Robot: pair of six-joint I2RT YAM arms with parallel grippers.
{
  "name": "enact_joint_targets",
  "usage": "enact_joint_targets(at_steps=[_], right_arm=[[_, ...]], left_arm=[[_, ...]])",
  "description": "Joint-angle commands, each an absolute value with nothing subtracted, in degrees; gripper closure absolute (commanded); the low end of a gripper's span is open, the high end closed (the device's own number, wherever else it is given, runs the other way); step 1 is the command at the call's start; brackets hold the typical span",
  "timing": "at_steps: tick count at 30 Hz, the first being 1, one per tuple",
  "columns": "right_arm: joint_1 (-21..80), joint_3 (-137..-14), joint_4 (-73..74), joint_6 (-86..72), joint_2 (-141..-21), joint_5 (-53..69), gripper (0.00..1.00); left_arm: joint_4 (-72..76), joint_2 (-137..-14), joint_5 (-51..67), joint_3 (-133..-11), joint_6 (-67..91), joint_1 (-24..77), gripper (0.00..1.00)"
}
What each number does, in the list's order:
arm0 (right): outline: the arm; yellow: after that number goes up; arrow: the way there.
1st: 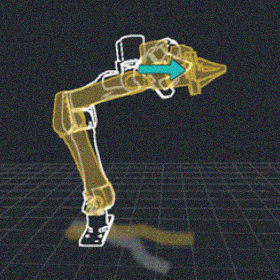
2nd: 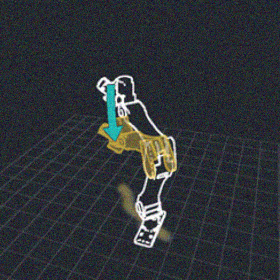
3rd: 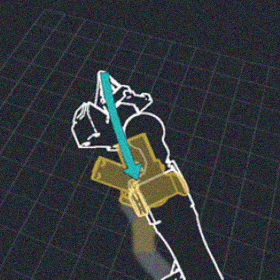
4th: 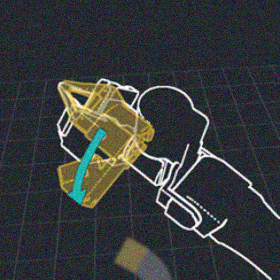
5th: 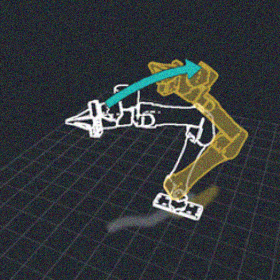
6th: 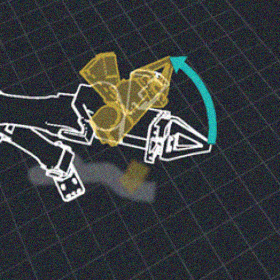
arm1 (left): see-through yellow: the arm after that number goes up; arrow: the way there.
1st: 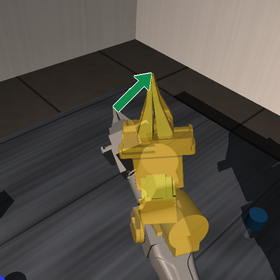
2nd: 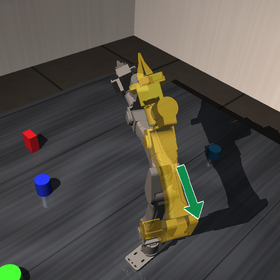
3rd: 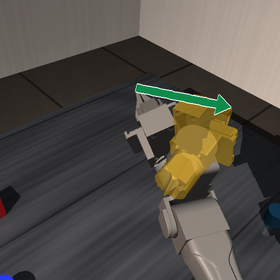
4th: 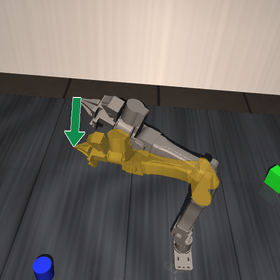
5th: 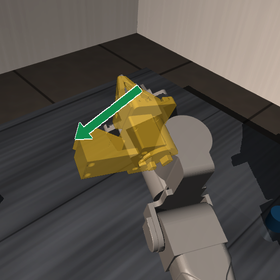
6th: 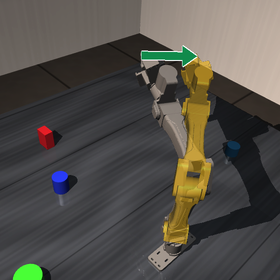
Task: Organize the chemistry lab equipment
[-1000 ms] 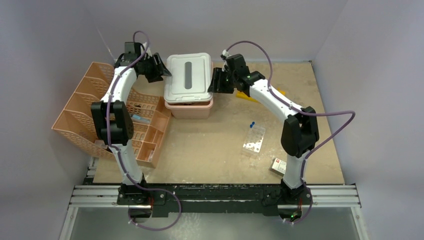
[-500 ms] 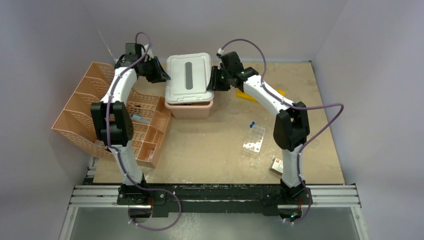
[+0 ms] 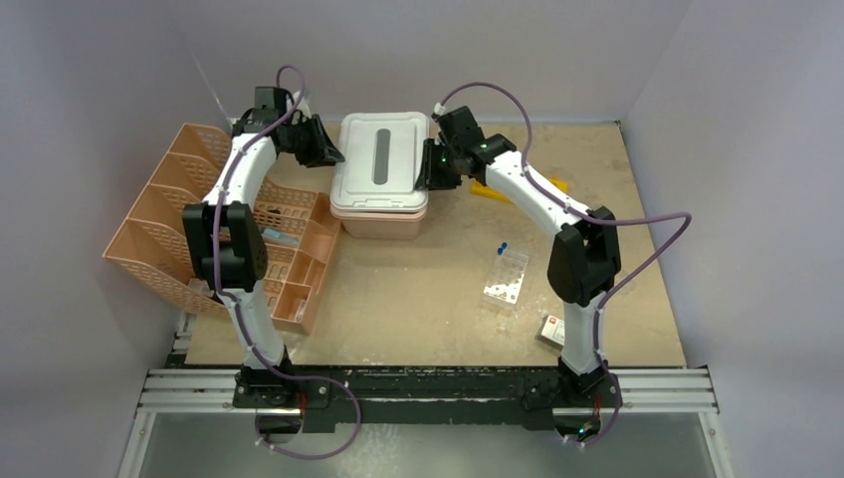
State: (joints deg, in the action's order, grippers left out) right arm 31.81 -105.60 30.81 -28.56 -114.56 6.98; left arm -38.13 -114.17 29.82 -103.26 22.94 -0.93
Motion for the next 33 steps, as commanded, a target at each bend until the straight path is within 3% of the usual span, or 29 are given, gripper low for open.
enact_joint_targets(at_steps=[1,3,7,10,14,22,27,33], right_arm=[[32.27,-104.72,38.07,-28.4,-110.86,8.27,0.75],[32.28,-103.98,37.92,-28.71,-110.6,9.28,0.73],[32.3,-102.67,38.21,-28.81,-109.56,7.96,0.54],[32.37,-102.57,38.7,-28.09,-108.42,4.16,0.47],[32.41,-103.88,40.44,-27.16,-108.51,1.6,0.46],[32.91,-103.81,42.77,-25.12,-109.72,6.28,0.56],[33.13,-103.28,45.0,-23.38,-109.26,9.96,0.52],[33.13,-101.18,45.0,-22.58,-108.15,9.67,0.5]], left_arm=[[-38.5,-113.55,29.07,-104.95,21.64,-0.51,0.81],[-38.81,-113.51,28.61,-104.94,21.41,-0.5,0.79],[-39.24,-113.29,27.95,-104.98,20.94,-0.44,0.79],[-39.4,-113.12,27.94,-105.07,20.83,-0.44,0.79],[-39.63,-113.12,27.95,-105.03,20.67,-0.49,0.76],[-39.9,-113.11,27.71,-104.87,20.05,-0.46,0.67],[-40.06,-112.86,27.1,-104.85,19.84,-0.46,0.59],[-39.91,-112.54,26.99,-103.91,19.69,-0.45,0.57]])
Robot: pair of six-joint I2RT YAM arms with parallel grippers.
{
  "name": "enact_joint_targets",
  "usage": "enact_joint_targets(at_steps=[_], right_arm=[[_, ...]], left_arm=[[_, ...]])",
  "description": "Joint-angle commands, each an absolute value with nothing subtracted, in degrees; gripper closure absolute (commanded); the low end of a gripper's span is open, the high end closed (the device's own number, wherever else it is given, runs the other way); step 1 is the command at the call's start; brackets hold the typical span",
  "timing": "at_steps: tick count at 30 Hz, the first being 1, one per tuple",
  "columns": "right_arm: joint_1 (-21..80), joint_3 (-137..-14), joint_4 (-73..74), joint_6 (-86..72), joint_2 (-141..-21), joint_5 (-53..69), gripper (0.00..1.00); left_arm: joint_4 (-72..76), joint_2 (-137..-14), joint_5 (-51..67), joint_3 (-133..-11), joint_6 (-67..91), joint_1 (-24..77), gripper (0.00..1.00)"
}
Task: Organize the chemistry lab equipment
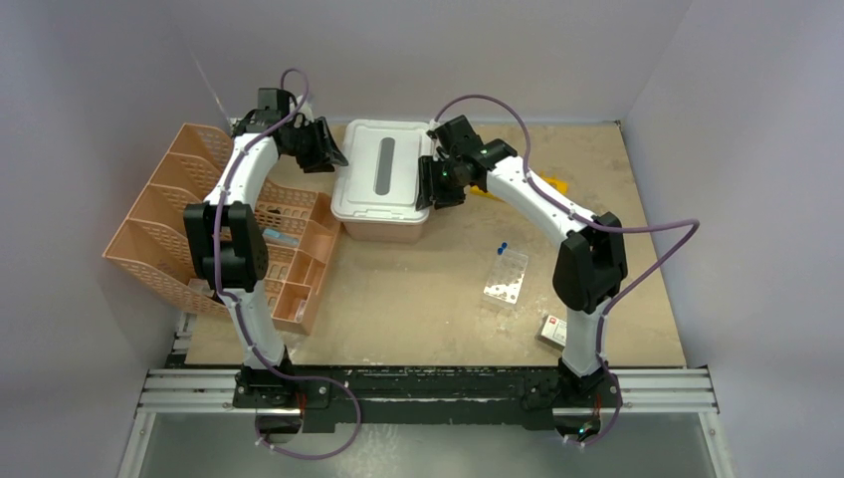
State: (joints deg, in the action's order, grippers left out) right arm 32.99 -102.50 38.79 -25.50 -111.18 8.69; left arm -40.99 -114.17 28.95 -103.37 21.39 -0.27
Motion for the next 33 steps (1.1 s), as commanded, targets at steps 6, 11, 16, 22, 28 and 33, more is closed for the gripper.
enact_joint_targets(at_steps=[6,11,16,22,28,33], right_arm=[[33.13,-101.29,43.64,-22.81,-108.96,7.94,0.5],[33.13,-101.74,42.26,-25.01,-110.11,5.49,0.5],[32.98,-102.96,36.54,-26.42,-108.67,0.34,0.47],[30.99,-105.98,29.58,-27.22,-110.12,-5.83,0.44],[28.94,-113.83,30.54,-26.23,-118.15,-4.47,0.46],[28.5,-116.26,31.43,-24.99,-122.63,-2.71,0.49]], left_arm=[[-39.94,-112.83,26.31,-103.32,19.81,-0.44,0.57],[-40.21,-113.23,23.33,-102.09,19.89,-0.44,0.58],[-40.8,-114.57,19.07,-102.27,19.79,1.56,0.57],[-42.57,-117.07,12.15,-104.47,19.18,3.48,0.57],[-43.33,-119.09,7.56,-105.14,18.54,4.22,0.58],[-43.81,-120.18,7.1,-106.01,18.02,4.22,0.58]])
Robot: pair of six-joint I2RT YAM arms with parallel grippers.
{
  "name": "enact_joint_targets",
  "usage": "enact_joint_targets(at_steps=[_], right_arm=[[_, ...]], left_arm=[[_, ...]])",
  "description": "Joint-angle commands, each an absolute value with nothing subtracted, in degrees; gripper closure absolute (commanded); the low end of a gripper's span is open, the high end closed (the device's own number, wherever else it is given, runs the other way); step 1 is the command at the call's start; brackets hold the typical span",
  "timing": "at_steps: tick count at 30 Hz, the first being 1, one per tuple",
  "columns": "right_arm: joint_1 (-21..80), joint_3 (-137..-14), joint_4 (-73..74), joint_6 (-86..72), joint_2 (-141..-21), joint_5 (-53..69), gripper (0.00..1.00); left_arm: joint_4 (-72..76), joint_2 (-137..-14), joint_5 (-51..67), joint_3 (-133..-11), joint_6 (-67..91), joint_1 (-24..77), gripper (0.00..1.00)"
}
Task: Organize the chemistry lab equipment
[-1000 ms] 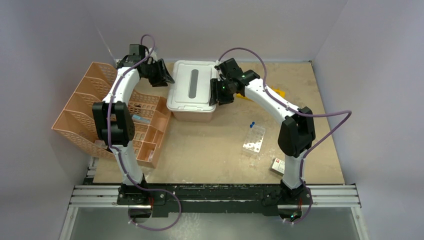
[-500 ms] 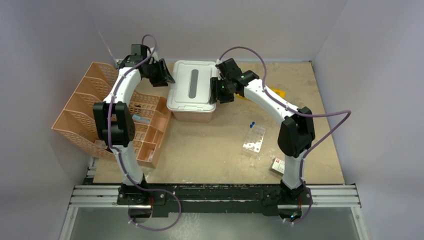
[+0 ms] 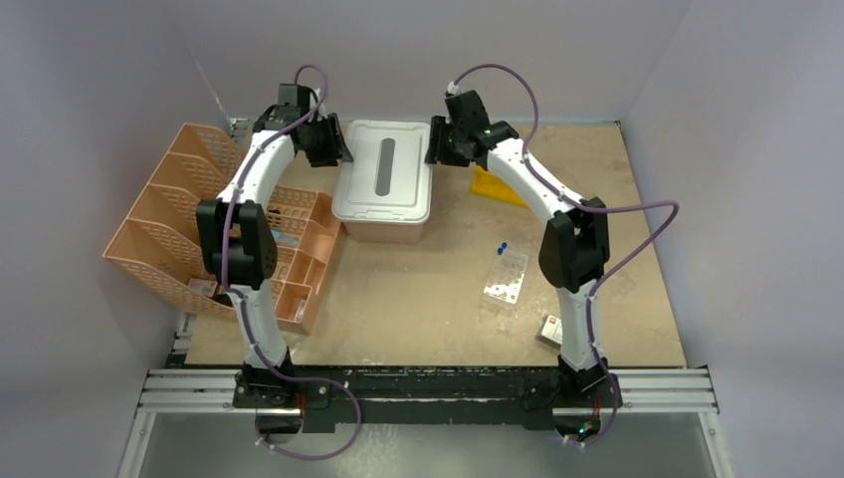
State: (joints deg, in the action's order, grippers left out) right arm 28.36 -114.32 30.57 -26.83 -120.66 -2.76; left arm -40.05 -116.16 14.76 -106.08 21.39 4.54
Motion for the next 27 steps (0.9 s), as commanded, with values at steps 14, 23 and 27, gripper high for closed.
enact_joint_targets(at_steps=[14,23,27], right_arm=[[27.93,-123.96,35.8,-19.8,-119.47,-3.13,0.49],[27.86,-112.85,35.24,-16.43,-100.15,-7.66,0.44],[27.86,-99.23,34.32,-16.05,-87.2,-14.92,0.4]], left_arm=[[-36.26,-112.29,6.52,-113.02,21.31,4.4,0.57],[-32.17,-93.36,0.22,-100.74,24.41,4.42,0.44],[-33.21,-83.24,-4.45,-92.98,26.04,4.39,0.4]])
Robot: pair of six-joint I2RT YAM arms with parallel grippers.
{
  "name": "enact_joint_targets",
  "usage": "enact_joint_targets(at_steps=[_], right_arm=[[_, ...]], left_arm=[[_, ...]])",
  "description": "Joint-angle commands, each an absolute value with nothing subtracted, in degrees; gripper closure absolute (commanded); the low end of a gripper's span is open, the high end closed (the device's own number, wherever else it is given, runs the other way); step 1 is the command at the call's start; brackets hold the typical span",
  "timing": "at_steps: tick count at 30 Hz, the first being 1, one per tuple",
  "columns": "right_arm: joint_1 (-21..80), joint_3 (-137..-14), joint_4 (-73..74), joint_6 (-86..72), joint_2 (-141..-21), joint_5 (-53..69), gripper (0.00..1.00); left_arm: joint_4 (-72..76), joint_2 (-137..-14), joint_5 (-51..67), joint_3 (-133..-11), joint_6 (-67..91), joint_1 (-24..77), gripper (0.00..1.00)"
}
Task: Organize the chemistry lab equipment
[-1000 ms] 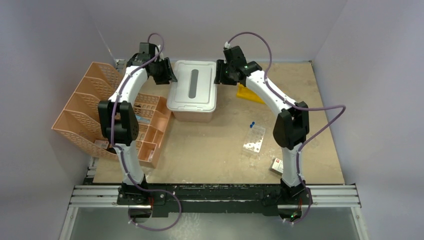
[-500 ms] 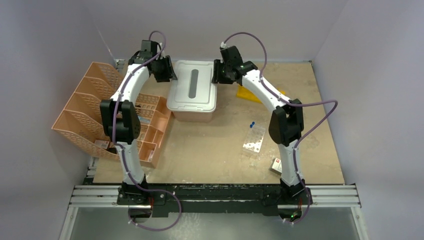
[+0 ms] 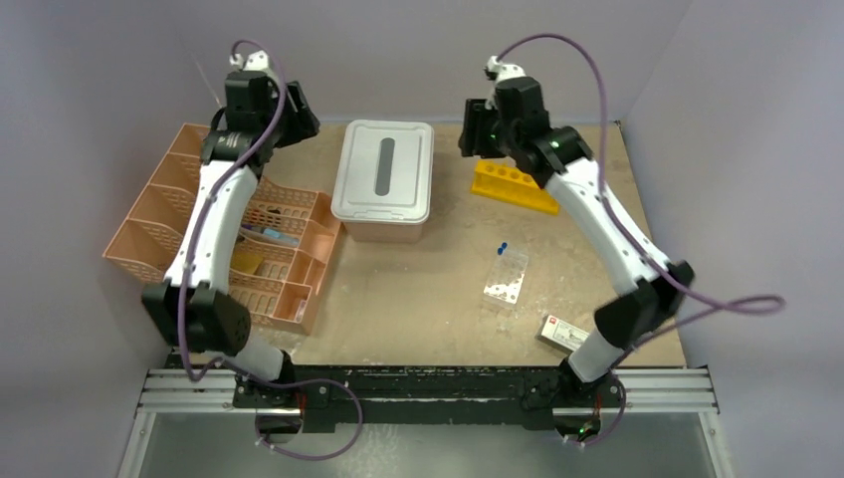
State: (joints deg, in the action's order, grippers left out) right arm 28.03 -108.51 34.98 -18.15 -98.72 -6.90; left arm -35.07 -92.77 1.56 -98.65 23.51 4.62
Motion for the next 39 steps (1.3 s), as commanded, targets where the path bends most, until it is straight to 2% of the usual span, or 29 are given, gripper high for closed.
enact_joint_targets(at_steps=[1,9,12,15,18,27,39], right_arm=[[27.86,-96.04,34.41,-16.16,-83.99,-16.75,0.39],[27.87,-78.37,37.07,-16.41,-60.56,-31.43,0.24],[27.86,-77.36,36.97,-14.42,-54.49,-39.24,0.16],[27.88,-78.03,37.47,-14.15,-50.68,-42.1,0.11],[27.91,-79.17,38.89,-15.11,-48.19,-43.81,0.01],[27.86,-81.14,37.36,-13.88,-44.56,-43.56,0.01],[27.87,-78.68,44.27,-21.34,-45.05,-33.6,0.01]], left_arm=[[-33.22,-81.01,-4.92,-90.89,26.54,4.42,0.38],[-33.56,-64.37,-9.59,-78.55,28.64,4.39,0.33],[-34.73,-60.28,-10.47,-77.44,27.45,4.4,0.27],[-34.89,-57.18,-11.42,-76.48,27.18,4.4,0.24],[-34.94,-54.0,-12.06,-75.42,27.73,4.39,0.22],[-42.14,-47.86,-10.25,-77.98,27.55,4.4,0.19],[-40.15,-36.34,-7.41,-68.75,26.65,4.31,0.16]])
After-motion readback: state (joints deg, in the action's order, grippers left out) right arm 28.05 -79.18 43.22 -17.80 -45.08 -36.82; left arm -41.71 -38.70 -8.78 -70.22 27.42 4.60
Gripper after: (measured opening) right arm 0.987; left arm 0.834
